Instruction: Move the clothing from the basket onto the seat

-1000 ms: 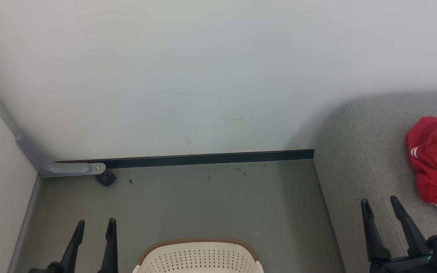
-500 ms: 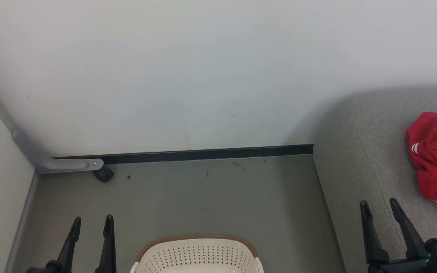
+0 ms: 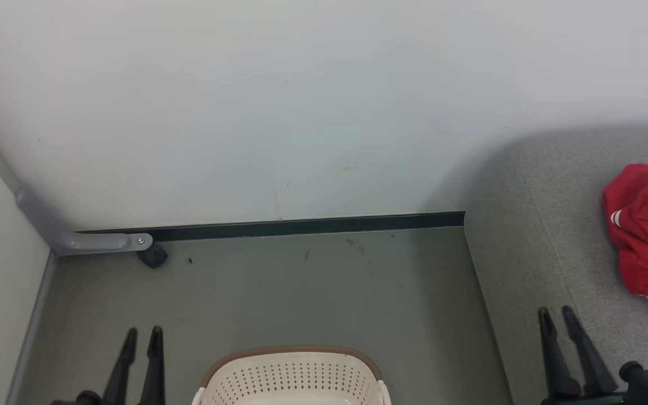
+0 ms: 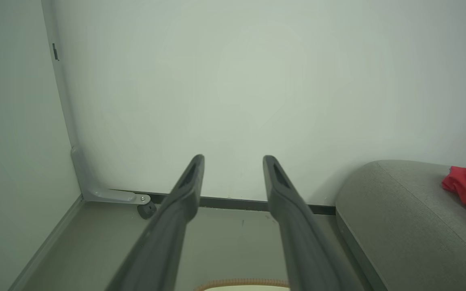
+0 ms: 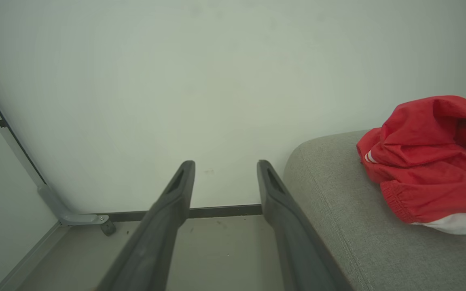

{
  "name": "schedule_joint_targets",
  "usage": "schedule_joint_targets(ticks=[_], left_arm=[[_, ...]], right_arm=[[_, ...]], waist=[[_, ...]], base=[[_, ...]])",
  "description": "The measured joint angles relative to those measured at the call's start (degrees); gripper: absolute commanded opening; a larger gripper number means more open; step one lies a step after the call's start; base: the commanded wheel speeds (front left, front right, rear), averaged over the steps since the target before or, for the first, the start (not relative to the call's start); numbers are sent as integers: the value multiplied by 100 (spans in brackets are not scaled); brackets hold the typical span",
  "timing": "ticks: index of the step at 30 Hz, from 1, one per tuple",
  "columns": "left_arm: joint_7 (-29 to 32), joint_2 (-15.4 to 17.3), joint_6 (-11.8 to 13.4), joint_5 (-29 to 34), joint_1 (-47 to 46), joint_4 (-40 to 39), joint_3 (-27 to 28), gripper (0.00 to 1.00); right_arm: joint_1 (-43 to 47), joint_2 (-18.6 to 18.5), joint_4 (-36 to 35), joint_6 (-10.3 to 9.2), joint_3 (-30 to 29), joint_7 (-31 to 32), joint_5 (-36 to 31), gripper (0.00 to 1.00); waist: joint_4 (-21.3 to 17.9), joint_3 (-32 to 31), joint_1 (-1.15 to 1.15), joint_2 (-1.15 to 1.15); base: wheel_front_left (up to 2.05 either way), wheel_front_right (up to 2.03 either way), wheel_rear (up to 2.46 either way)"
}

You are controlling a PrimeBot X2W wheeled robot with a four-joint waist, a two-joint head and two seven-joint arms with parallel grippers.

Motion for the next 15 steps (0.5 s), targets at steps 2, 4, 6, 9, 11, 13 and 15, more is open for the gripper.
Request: schedule_joint_targets(ticks=[2, 4, 6, 9, 11, 13, 15], left_arm=[[0, -45, 0, -12, 44, 122, -44, 0], [2, -98, -1, -20, 104, 225, -66, 0], [52, -126, -14, -93, 108, 242, -46, 0], [105, -154, -52, -218, 107, 275, 11, 0], [151, -166, -58, -309, 106, 298, 46, 0], [188, -182, -108, -490, 102, 312, 91, 0], [220, -199, -124, -595, 99, 338, 134, 0]], right_arm=[[57, 63, 133, 0, 43, 5, 1, 0], [136, 124, 231, 2, 71, 8, 7, 0], [151, 162, 250, 10, 47, 44, 45, 0], [143, 185, 282, 44, -38, 92, 192, 0], [134, 209, 313, 60, -79, 137, 348, 0], [134, 231, 330, 101, -130, 180, 492, 0], [130, 258, 345, 118, -181, 216, 636, 0]], waist=[[0, 0, 0, 0], [-1, 1, 0, 0], [-1, 1, 0, 0], [-3, -9, 0, 0], [-4, -21, 0, 0], [-6, -32, 0, 0], [-7, -40, 0, 0]], base=[[0, 0, 0], [0, 0, 0], [0, 0, 0], [0, 0, 0], [0, 0, 0], [0, 0, 0], [0, 0, 0]])
